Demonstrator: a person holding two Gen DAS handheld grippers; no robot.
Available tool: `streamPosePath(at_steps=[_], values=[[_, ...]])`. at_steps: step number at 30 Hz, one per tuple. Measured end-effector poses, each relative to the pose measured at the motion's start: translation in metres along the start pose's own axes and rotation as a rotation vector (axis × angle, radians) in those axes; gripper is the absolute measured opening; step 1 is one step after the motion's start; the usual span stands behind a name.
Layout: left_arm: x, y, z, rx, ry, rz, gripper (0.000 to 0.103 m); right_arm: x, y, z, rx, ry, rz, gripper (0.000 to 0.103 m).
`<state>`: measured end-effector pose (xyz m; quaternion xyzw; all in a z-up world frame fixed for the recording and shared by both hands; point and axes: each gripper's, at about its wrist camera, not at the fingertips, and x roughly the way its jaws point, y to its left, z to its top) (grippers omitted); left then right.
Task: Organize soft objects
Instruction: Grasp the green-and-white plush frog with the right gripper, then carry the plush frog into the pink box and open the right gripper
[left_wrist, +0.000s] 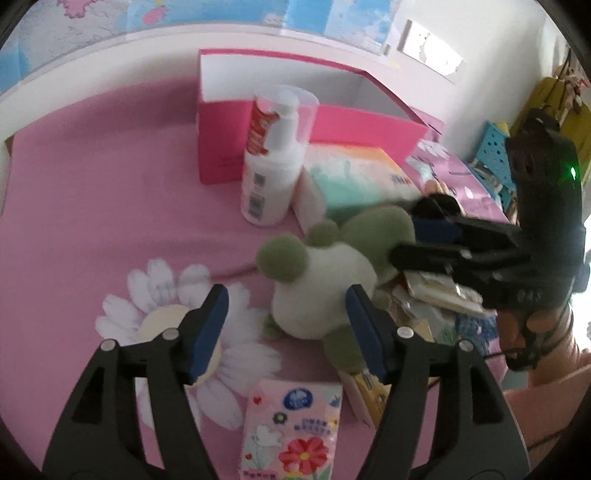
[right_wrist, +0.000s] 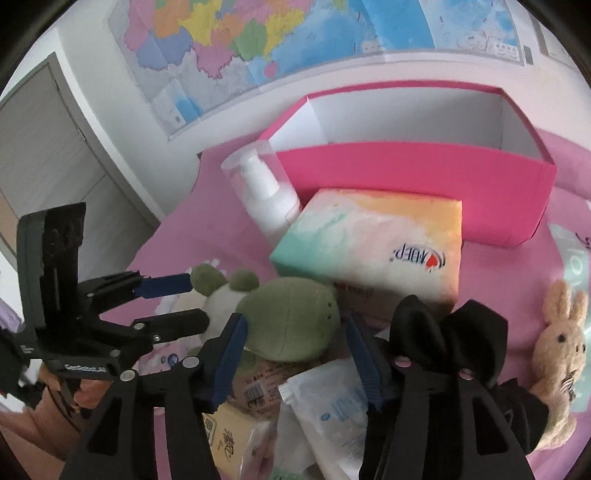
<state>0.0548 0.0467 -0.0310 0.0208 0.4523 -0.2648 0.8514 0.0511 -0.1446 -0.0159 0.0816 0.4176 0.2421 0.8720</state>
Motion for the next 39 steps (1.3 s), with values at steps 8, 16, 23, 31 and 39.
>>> streamPosePath(at_steps=[8,16,23,31,39], values=[[0.018,-0.011,-0.003,0.004,0.097,-0.096,0.068,-0.001,-0.005,-0.005,0.018,-0.023,0.028,0.046],[0.019,-0.02,0.001,-0.01,0.083,-0.057,0.06,-0.004,-0.006,-0.007,0.052,-0.042,0.045,0.044],[-0.026,-0.033,0.02,0.006,-0.049,-0.019,0.06,-0.038,0.002,0.0,0.021,-0.118,0.055,0.044],[-0.076,-0.044,0.089,0.089,-0.248,0.12,0.06,-0.076,0.022,0.057,-0.091,-0.252,0.072,0.044],[-0.037,-0.024,0.155,0.092,-0.208,0.195,0.06,-0.05,0.0,0.128,-0.077,-0.265,0.055,0.044]])
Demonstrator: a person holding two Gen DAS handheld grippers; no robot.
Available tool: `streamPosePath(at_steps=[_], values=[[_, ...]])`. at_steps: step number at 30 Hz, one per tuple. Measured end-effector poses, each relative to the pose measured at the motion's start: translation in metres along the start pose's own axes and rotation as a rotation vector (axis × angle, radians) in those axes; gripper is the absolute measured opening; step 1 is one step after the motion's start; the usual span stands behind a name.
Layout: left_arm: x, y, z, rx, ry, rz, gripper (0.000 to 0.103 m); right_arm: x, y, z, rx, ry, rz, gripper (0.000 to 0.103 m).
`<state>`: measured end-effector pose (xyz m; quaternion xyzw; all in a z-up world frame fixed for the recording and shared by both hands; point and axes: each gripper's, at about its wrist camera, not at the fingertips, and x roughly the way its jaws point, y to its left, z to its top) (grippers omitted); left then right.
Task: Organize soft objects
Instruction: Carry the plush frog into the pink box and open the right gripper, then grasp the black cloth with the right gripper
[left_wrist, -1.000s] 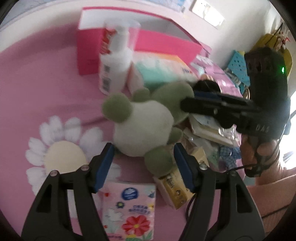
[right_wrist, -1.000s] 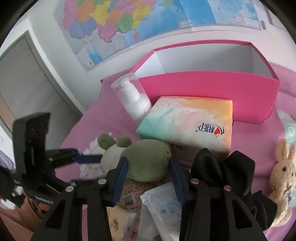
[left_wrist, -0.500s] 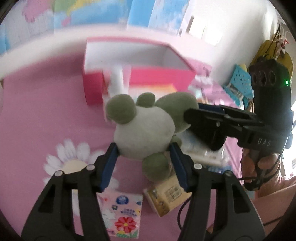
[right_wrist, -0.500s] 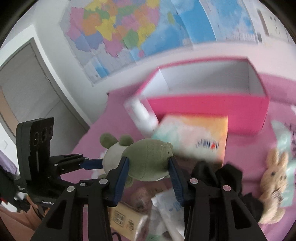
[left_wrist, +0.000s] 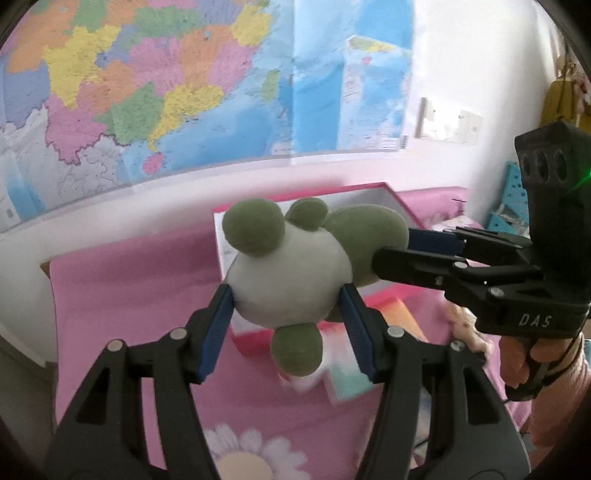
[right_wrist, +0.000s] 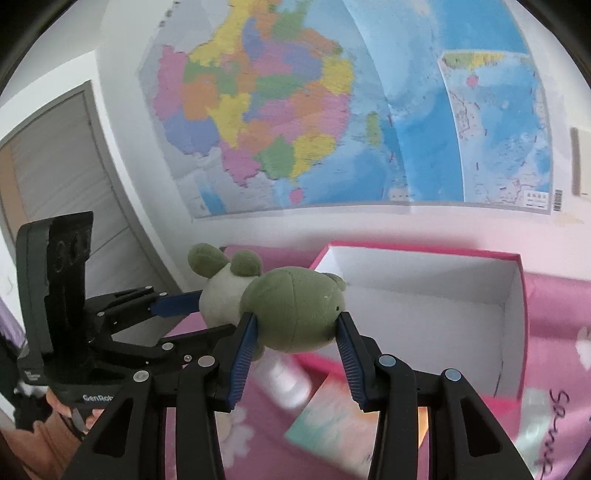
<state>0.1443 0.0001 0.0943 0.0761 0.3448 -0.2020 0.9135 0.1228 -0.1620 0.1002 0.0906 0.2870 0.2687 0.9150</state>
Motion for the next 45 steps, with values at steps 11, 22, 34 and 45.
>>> streamPosePath(at_steps=[11,22,34,45], values=[[0.089,0.012,0.003,0.019,0.182,0.026,0.06,0.082,-0.063,-0.003,0.154,0.168,-0.005,0.045],[0.059,0.024,-0.005,-0.045,0.098,0.087,0.061,0.102,-0.088,-0.016,0.22,0.288,-0.057,0.053],[-0.022,-0.008,-0.034,-0.018,-0.042,-0.056,0.077,-0.05,-0.056,-0.027,0.111,0.058,0.007,0.068],[-0.014,-0.076,-0.09,0.06,0.076,-0.278,0.077,-0.082,-0.068,-0.115,0.151,0.205,-0.052,0.068]])
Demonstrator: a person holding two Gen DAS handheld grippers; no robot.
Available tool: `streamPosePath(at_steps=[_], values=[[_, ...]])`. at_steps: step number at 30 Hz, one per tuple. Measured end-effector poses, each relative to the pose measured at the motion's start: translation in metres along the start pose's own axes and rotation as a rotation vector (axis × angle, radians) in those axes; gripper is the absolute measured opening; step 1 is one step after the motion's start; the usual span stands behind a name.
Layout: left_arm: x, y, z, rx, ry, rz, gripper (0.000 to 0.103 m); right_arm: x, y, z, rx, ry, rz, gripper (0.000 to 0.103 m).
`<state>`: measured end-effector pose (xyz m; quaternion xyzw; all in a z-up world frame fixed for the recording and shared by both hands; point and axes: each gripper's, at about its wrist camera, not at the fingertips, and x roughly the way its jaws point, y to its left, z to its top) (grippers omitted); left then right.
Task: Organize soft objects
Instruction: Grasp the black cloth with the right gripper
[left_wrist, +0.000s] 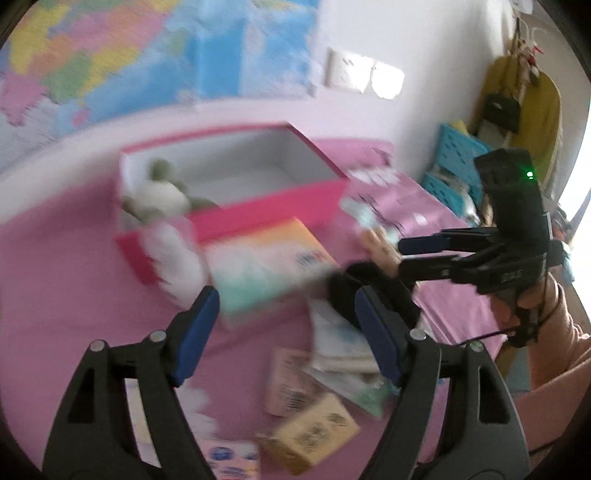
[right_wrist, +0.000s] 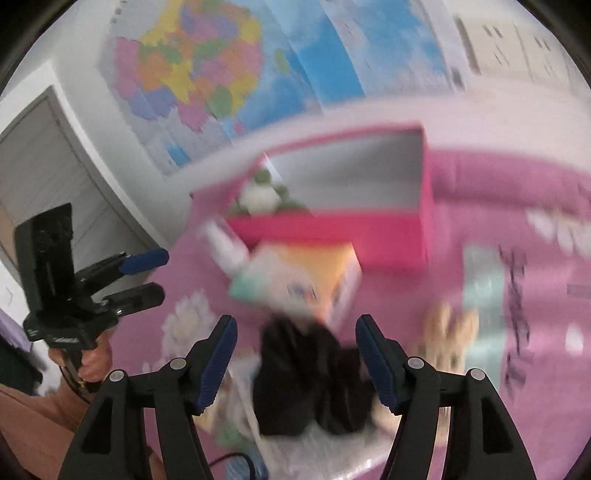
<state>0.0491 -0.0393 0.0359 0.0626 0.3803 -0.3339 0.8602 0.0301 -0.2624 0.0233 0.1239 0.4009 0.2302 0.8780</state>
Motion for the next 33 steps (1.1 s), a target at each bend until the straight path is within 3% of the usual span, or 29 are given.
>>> streamPosePath(at_steps=[3,7,12,15,18,20,23,26,33], values=[[0.021,-0.013,-0.006,-0.004,0.064,-0.071,0.077,0.008,-0.01,-0.02,0.033,0.042,-0.008,0.068],[0.042,-0.028,-0.01,0.007,0.117,-0.136,0.077,0.013,-0.012,-0.026,0.026,0.032,0.01,0.068],[0.06,-0.036,-0.015,0.013,0.156,-0.134,0.076,0.024,-0.006,-0.023,-0.025,0.043,-0.051,0.068],[0.066,-0.035,-0.019,0.016,0.171,-0.123,0.069,0.033,-0.007,-0.021,-0.016,0.058,-0.022,0.067],[0.072,-0.037,-0.021,0.016,0.185,-0.139,0.057,0.043,-0.005,-0.022,-0.038,0.084,-0.026,0.055],[0.075,-0.039,-0.02,0.02,0.184,-0.146,0.046,0.046,-0.006,-0.022,-0.034,0.091,-0.015,0.03],[0.077,-0.044,-0.017,0.018,0.18,-0.173,0.032,0.041,-0.007,-0.023,-0.038,0.074,-0.004,0.016],[0.073,-0.049,-0.011,0.026,0.155,-0.193,0.029,0.031,-0.007,-0.024,-0.031,0.041,0.005,0.01],[0.052,-0.058,0.025,0.064,0.053,-0.217,0.029,-0.014,0.005,-0.001,-0.077,-0.094,0.018,0.008]])
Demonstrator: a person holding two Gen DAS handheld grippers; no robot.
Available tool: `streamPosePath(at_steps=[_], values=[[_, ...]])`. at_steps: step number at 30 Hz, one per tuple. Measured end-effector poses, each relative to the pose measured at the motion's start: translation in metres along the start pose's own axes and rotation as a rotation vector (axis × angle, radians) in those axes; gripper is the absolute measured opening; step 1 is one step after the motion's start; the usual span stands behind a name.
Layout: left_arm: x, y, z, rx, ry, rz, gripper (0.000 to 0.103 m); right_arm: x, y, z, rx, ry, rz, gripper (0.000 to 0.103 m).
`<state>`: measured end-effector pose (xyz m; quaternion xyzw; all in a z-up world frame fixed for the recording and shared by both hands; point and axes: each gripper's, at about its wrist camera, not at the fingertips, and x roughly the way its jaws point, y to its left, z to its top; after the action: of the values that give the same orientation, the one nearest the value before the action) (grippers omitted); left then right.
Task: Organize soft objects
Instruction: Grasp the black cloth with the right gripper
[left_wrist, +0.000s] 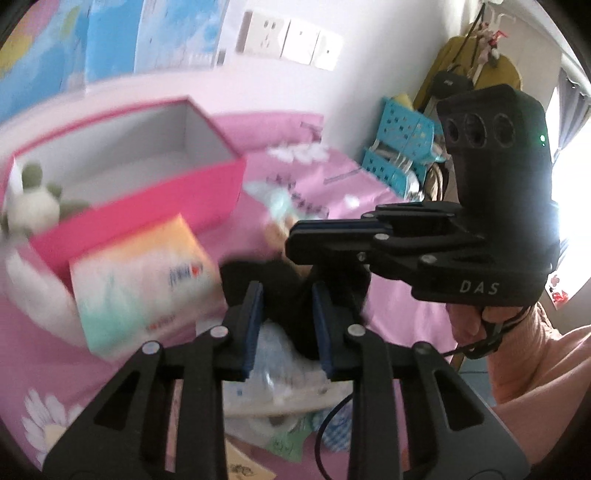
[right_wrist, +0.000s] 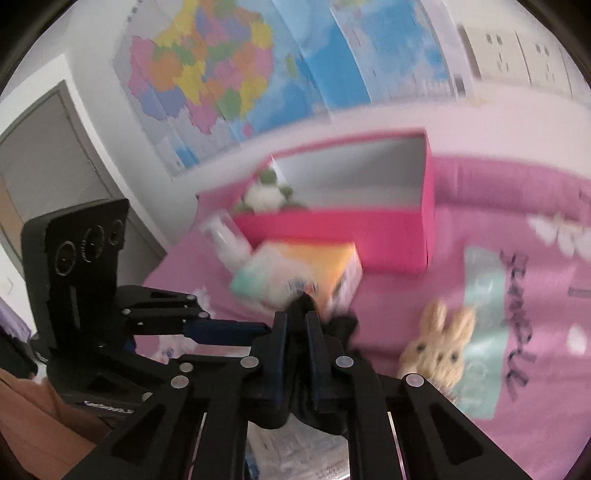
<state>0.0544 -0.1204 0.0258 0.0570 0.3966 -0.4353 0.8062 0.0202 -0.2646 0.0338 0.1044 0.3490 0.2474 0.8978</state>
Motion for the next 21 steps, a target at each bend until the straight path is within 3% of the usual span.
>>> streamPosePath(at_steps=[5,9,10,11,13,14,19,21], values=[[-0.006,0.001,0.032,0.021,-0.049,0.01,0.029,-0.011,0.013,0.035,-0.069,-0.078,0.024,0.006],[0.001,0.008,0.025,0.027,-0.014,0.069,0.03,-0.001,0.004,0.044,-0.048,-0.036,0.012,0.008],[0.005,0.009,0.019,0.027,0.014,0.074,0.035,0.003,-0.001,0.04,-0.039,-0.017,-0.006,0.018],[0.008,0.01,0.012,0.024,0.042,0.074,0.042,0.008,-0.006,0.036,-0.031,0.01,-0.015,0.034],[0.015,0.011,0.0,0.023,0.088,0.076,0.048,0.02,-0.017,0.022,-0.009,0.073,-0.034,0.051],[0.019,0.011,-0.006,0.022,0.108,0.084,0.048,0.028,-0.022,0.015,-0.003,0.114,-0.044,0.055],[0.034,0.017,-0.018,-0.014,0.164,0.066,0.049,0.061,-0.032,-0.005,-0.002,0.244,-0.041,0.054],[0.037,0.02,-0.02,-0.026,0.167,0.051,0.049,0.066,-0.031,-0.011,-0.015,0.261,-0.018,0.043]])
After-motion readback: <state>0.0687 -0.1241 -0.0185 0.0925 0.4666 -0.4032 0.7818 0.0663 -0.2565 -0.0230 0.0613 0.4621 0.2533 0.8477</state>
